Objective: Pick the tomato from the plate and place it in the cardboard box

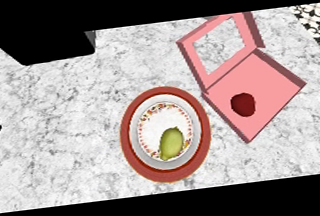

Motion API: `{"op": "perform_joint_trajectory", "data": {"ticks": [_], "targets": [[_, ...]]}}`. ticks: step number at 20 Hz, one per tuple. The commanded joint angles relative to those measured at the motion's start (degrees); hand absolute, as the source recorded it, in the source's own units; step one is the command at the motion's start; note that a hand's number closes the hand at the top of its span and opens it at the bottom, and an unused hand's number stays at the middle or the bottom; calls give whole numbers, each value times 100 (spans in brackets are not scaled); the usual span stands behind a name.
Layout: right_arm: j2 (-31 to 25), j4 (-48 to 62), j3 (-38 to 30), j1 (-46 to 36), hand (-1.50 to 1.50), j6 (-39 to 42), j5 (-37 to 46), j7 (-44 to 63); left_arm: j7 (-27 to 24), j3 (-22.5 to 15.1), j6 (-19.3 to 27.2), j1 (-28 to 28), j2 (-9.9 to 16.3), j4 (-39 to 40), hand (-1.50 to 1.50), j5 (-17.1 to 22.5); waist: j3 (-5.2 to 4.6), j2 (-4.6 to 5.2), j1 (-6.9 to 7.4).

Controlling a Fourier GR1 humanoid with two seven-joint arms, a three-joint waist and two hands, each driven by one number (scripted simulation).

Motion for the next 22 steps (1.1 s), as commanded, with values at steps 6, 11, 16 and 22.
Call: {"op": "perform_joint_trajectory", "data": {"ticks": [6,11,16,22], "targets": [[-146,-1154,-926,371,150,951,-1255,-454,-30,-141,59,-568,-103,431,0,-256,-7,73,283],[49,-1345,-653,-538,150,1433,-1642,514,196,-271,-89,-138,-248,-287,0,-176,-3,73,427],[364,-1679,-118,-1622,150,1563,-1620,2020,441,-341,-62,-540,-252,-231,0,-323,-6,81,454],[916,-128,418,-2874,150,1581,-1457,2156,51,-215,-118,-449,-285,155,0,-273,-4,97,477]]}}
